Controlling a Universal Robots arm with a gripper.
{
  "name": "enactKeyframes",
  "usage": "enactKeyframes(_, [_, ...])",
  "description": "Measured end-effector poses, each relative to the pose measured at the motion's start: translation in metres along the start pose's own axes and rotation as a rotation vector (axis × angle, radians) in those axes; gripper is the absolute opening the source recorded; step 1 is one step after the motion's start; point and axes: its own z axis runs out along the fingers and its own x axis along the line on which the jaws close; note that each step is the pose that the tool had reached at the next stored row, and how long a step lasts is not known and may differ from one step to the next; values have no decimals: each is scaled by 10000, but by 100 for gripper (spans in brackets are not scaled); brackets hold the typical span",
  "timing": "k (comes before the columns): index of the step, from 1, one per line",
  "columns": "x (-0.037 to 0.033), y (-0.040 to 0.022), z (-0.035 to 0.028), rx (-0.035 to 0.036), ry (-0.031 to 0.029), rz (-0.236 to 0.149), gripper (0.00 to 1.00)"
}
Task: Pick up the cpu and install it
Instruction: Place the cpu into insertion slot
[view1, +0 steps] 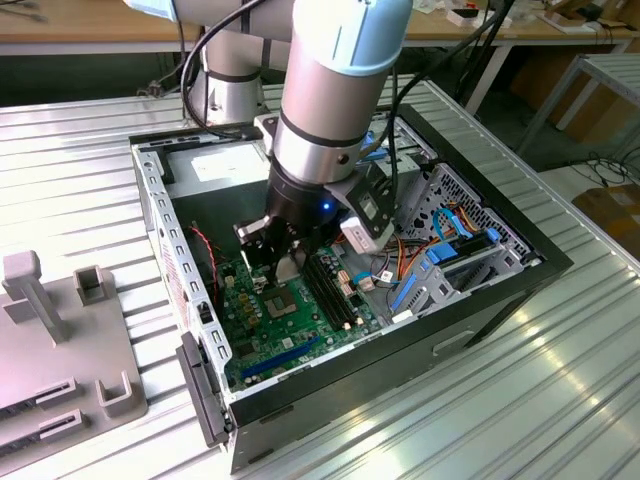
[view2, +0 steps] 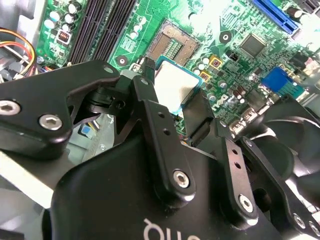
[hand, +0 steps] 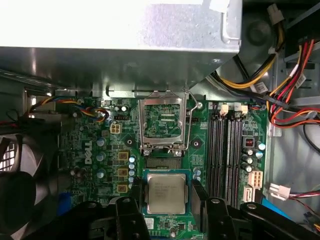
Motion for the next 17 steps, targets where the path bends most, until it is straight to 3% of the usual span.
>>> enactKeyframes(17, [-4,-2,334,2,3,2,48])
